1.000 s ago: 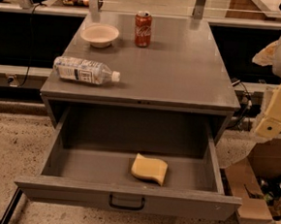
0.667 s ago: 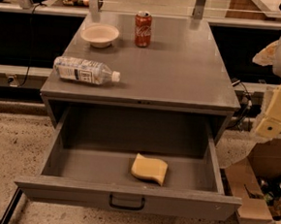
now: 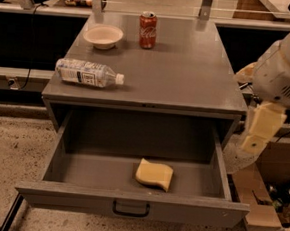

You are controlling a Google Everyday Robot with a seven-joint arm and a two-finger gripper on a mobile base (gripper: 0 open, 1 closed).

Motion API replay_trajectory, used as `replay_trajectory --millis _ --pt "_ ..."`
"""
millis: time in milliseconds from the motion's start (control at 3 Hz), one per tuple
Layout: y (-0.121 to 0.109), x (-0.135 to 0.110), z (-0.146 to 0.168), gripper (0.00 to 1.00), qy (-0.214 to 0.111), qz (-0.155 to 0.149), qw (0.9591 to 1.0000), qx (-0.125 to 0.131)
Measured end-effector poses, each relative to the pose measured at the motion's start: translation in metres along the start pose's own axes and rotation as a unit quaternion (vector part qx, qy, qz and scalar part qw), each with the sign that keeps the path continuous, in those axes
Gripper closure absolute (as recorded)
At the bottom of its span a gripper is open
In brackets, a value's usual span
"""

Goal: Pick sponge from top drawer and place on counter

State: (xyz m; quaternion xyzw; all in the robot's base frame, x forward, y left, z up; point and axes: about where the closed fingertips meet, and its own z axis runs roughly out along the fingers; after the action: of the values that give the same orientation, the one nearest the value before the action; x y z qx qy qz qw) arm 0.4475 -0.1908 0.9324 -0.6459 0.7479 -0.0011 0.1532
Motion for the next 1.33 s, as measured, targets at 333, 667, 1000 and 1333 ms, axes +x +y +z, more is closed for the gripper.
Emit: replay_trajectory --millis 333,667,1000,1333 --pt "0.03 -0.029 0.063 0.0 -0.076 -0.06 0.9949 -0.027" --pt "0.041 -0.033 0.081 0.0 -0.085 -0.096 0.9913 -0.031" --pt "0.042 -0.032 0.08 0.0 -0.084 -0.096 0.9914 -0.031" --pt "0.037 -0.038 0.105 0.0 -0.106 -0.11 0.9878 -0.033"
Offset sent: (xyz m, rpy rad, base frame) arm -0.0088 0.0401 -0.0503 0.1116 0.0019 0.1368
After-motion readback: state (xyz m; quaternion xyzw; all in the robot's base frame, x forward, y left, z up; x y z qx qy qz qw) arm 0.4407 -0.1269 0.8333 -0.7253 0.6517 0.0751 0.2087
